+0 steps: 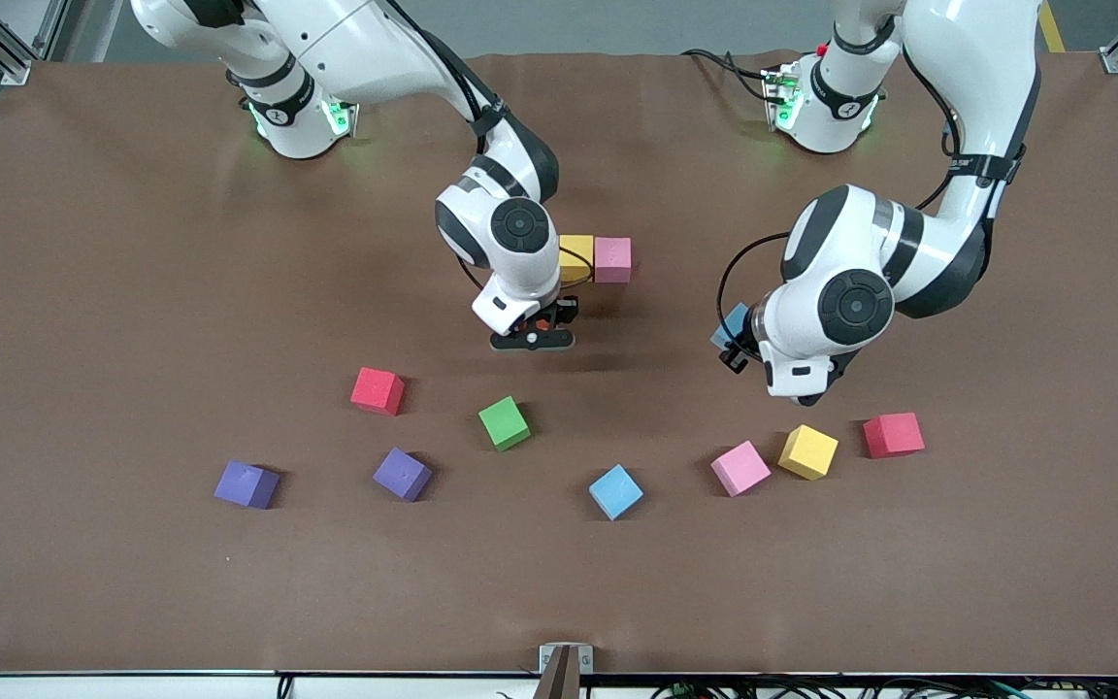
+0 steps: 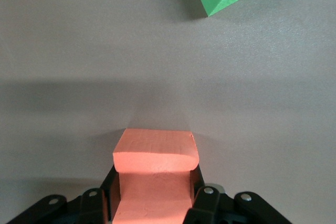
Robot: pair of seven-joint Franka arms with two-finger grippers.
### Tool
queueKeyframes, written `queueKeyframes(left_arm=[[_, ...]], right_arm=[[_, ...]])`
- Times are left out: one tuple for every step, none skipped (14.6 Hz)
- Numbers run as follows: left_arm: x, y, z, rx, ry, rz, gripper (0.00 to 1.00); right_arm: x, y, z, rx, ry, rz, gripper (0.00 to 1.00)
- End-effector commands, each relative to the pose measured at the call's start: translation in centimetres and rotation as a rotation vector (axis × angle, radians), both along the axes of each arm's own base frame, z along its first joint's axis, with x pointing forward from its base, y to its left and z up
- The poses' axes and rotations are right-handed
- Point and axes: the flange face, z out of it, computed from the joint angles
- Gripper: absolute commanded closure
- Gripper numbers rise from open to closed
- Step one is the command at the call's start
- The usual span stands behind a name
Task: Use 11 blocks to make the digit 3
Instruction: 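Lower the orange cube below pink while the left gripper carries blue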
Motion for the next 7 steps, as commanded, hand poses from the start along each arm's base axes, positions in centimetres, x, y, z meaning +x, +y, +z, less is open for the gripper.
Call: queueKeyframes(left_arm=[[0.38, -0.42, 0.09, -0.012, 0.001, 0.021, 0.81], [0.42, -0.42, 0.15, -0.011, -0.001, 0.02, 0.81], [0.4, -0.41, 0.14, -0.01, 0.0, 0.02, 0.81], [0.42, -0.42, 0.15, -0.011, -0.001, 0.02, 0.81], [0.42, -0.41, 0.15, -0.01, -0.002, 0.019, 0.81], [0.4, -0.4, 0.14, -0.009, 0.0, 0.019, 0.81], [0.42, -0.41, 0.15, -0.01, -0.002, 0.019, 0.81]], right_arm=[[-0.23, -1.07, -0.71, -0.015, 0.02, -0.022, 1.0], [-0.23, -1.07, -0.71, -0.015, 0.019, -0.021, 0.99], [-0.23, -1.07, -0.71, -0.015, 0.019, -0.021, 0.96], [-0.23, -1.07, -0.71, -0.015, 0.019, -0.021, 0.92], [-0.16, -1.15, -0.71, -0.015, 0.019, -0.021, 0.88], [-0.03, -1.3, -0.72, -0.016, 0.02, -0.019, 0.8], [0.2, -1.5, -0.71, -0.015, 0.019, -0.021, 0.18]])
